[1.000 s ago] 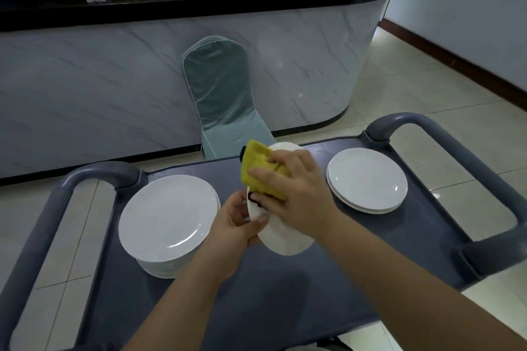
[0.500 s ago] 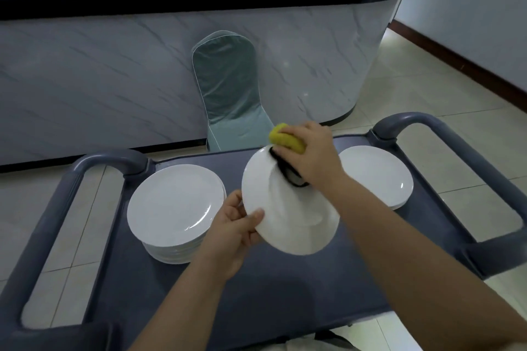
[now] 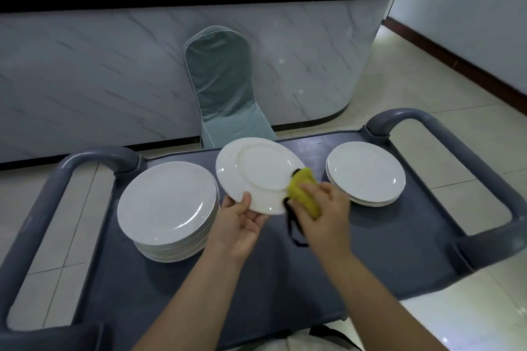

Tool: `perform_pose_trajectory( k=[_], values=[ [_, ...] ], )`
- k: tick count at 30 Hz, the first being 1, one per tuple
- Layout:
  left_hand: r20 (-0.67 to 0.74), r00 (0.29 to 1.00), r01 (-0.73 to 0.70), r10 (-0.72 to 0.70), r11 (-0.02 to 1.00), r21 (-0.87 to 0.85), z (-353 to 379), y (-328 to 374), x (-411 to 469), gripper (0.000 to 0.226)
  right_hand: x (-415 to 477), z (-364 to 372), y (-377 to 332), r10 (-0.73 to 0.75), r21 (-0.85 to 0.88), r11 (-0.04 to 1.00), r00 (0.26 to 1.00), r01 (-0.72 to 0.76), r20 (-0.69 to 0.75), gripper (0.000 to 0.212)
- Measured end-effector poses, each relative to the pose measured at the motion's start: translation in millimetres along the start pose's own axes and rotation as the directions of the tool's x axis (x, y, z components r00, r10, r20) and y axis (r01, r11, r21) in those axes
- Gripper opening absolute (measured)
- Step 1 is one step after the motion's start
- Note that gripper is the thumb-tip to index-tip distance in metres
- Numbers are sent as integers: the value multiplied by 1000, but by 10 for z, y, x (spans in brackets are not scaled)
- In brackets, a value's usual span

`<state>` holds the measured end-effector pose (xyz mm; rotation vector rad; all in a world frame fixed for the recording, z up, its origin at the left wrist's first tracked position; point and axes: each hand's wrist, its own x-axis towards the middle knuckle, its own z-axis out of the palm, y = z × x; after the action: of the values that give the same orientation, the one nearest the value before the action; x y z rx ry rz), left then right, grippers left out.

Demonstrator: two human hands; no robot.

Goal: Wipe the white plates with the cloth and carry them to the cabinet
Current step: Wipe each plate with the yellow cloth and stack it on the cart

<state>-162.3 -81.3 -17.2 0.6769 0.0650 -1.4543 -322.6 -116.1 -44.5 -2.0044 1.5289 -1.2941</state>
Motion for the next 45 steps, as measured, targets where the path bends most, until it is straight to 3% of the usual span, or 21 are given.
perform_pose_trajectory(
  k=[2, 5, 7, 11, 12, 15, 17, 19, 21, 23, 25, 27, 30, 32, 35, 37, 39, 41, 45],
  values=[
    [12, 1000, 20, -20, 1000, -20, 22, -25, -37, 27, 67, -131, 111, 41, -20, 999, 999, -41, -34, 33],
    [0, 999, 42, -42, 997, 63, 92, -93, -51, 26, -119, -11, -129, -275, -38, 960, 959, 278, 64, 30],
    [-8, 999, 54, -53, 994, 96, 108, -103, -61, 26, -180, 30, -153, -361, -40, 930, 928, 366, 92, 30],
    [80, 995, 53, -54, 999, 13, 76, -49, -123, 34, -53, -202, 96, -36, -27, 999, 999, 36, -14, 31],
    [88, 995, 49, -50, 999, 18, 74, -55, -132, 37, -48, -200, 56, -50, -53, 997, 999, 48, -20, 29],
    [60, 998, 20, -27, 993, 118, 92, -91, -136, 36, -133, -2, -260, -319, -72, 944, 946, 322, 50, 26],
    [61, 998, 3, -13, 989, 151, 83, -66, -150, 37, -145, 44, -277, -386, -53, 919, 919, 390, 78, 25],
    [127, 992, -24, 4, 987, 159, 47, 12, -186, 37, -52, -79, -121, -244, 32, 969, 969, 244, 29, 25],
    [177, 984, -68, 27, 971, 231, -8, 140, -256, 36, 126, -271, 86, 32, 123, 992, 999, -33, 13, 28],
    [245, 969, -106, 15, 926, 363, -67, 282, -317, 38, 422, -424, 221, 247, 195, 946, 965, -259, 86, 24],
    [291, 956, -123, -28, 866, 485, -80, 370, -375, 36, 783, -465, 197, 295, 212, 923, 945, -320, 141, 17],
    [311, 949, -147, -47, 808, 570, -36, 345, -408, 32, 1081, -407, -92, 231, 210, 944, 965, -254, 124, 21],
    [306, 952, -212, 13, 749, 628, 60, 245, -382, 32, 1031, -117, -606, -117, 137, 985, 987, 101, 109, 32],
    [281, 958, -219, 60, 784, 581, 62, 244, -343, 33, 695, -3, -742, -277, 112, 958, 950, 263, 144, 34],
    [239, 968, -177, 72, 871, 457, -3, 287, -297, 32, 230, -92, -412, -423, 80, 906, 897, 416, 129, 30],
    [227, 972, -156, 59, 886, 437, -41, 283, -285, 32, 135, -213, -78, -354, 15, 935, 929, 354, 106, 28],
    [235, 971, -146, 34, 867, 476, -32, 240, -283, 34, 276, -285, 99, -124, -23, 992, 991, 125, 54, 29],
    [264, 965, -147, 1, 832, 535, 11, 177, -273, 37, 519, -255, 59, 27, -7, 1000, 1000, -27, 2, 31],
    [287, 958, -172, 21, 841, 512, 157, 127, -184, 32, 585, -89, -302, -179, 57, 983, 983, 177, 31, 31]
  ],
)
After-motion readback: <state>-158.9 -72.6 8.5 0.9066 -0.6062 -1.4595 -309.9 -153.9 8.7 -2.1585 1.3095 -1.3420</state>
